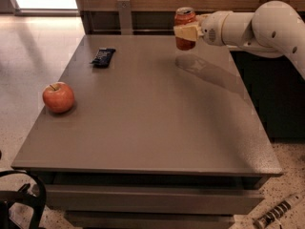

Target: Move coke can near apple

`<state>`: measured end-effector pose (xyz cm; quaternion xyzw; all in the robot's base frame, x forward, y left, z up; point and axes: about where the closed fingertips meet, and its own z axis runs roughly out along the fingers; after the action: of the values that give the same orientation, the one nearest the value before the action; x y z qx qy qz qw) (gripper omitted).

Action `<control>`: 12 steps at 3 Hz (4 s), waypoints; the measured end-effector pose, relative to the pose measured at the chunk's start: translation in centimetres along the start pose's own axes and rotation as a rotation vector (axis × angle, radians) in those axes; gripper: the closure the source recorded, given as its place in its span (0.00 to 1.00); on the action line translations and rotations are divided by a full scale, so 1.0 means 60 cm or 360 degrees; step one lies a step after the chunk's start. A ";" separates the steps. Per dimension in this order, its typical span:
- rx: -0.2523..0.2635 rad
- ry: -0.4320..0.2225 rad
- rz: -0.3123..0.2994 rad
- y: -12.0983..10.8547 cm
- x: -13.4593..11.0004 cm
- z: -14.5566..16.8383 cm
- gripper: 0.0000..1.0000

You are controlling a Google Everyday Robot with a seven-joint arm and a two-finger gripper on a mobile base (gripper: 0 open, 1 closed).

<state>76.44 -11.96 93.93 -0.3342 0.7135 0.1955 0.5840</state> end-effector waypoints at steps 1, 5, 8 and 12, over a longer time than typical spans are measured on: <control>-0.0003 -0.0057 -0.0005 0.073 -0.004 -0.030 1.00; -0.0533 -0.0099 -0.0020 0.375 0.018 0.018 1.00; -0.0966 -0.0185 -0.0112 0.517 0.045 0.036 1.00; -0.1043 -0.0196 -0.0153 0.545 0.042 0.038 0.00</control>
Offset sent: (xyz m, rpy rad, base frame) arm -0.1053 0.0606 -0.0133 0.0135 -0.0505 0.0443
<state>54.76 11.84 87.31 -0.5250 0.5595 0.4065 0.4961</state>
